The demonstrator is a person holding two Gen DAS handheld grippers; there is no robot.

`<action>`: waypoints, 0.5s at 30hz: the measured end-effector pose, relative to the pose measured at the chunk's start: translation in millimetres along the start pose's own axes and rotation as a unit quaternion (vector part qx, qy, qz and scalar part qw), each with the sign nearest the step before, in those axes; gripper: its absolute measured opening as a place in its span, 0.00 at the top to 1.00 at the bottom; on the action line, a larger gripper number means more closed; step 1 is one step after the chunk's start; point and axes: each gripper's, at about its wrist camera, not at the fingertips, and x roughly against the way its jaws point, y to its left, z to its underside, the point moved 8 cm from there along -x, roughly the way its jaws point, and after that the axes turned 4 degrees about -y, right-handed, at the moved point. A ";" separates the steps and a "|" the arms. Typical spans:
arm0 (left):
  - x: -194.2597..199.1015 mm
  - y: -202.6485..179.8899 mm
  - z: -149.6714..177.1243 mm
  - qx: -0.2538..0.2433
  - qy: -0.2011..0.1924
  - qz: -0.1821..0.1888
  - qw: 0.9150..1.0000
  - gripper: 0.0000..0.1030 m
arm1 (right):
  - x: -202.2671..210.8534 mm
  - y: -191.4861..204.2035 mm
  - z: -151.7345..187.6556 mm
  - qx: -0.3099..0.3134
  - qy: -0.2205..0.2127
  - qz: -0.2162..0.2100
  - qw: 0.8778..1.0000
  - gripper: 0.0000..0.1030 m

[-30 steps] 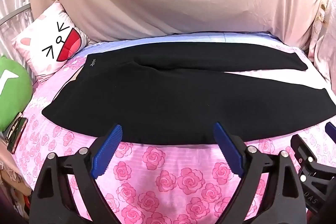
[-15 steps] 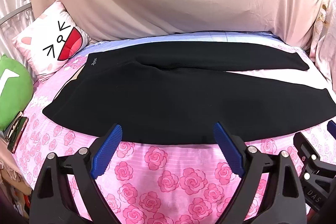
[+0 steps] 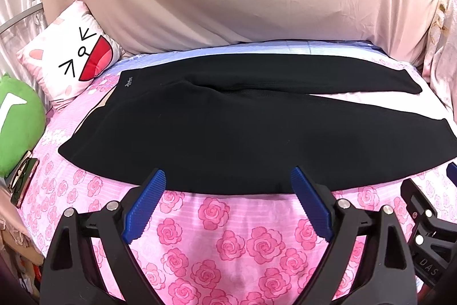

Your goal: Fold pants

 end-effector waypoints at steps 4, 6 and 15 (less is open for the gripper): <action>-0.7 0.8 1.0 0.000 0.002 0.000 1.000 0.15 | -1.0 1.6 0.0 0.001 0.001 0.001 1.000 0.05; -0.4 1.0 1.1 -0.001 0.001 0.000 1.000 0.15 | -1.4 2.1 0.1 0.001 0.002 0.001 1.000 0.05; -0.1 0.5 1.1 -0.004 0.001 -0.001 1.000 0.14 | -0.6 3.3 -0.3 0.001 0.001 0.000 1.000 0.05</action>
